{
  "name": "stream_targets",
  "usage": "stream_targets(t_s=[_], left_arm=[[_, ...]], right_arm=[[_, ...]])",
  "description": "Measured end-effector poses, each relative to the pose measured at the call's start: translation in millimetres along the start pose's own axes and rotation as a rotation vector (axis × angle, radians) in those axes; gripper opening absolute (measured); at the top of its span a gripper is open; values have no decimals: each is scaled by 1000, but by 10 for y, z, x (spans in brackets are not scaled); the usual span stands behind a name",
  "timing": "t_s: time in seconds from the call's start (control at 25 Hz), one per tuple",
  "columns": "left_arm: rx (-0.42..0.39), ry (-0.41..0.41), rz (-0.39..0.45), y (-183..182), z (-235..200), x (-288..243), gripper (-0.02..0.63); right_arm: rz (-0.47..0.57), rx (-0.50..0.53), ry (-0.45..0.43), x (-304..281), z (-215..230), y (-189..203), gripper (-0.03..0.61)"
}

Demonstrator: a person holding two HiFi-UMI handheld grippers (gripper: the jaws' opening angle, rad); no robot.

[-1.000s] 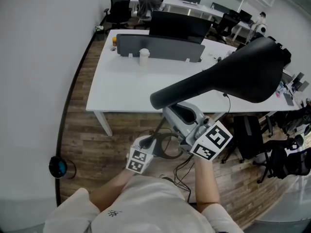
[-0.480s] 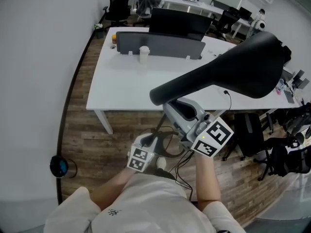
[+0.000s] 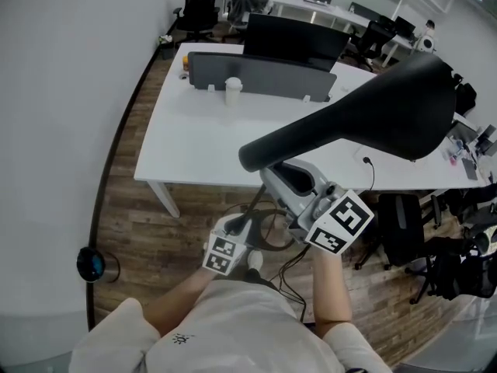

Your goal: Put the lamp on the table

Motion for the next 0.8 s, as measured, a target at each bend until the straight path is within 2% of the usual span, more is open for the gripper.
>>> stream_targets(t_s=[0.8], left_arm=[[25, -67, -18, -546, -258, -1249, 49]], right_arm=[[2, -24, -83, -53, 1492, 116, 49]])
Point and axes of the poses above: the fingertips, and each gripper's own axes: x backward along the fingers, z to its right, y out of its underside, the point moved 8 cm from there along x, backward along the fingers, and after that the axes turned 3 degrees about x, right-handed, at the moved point
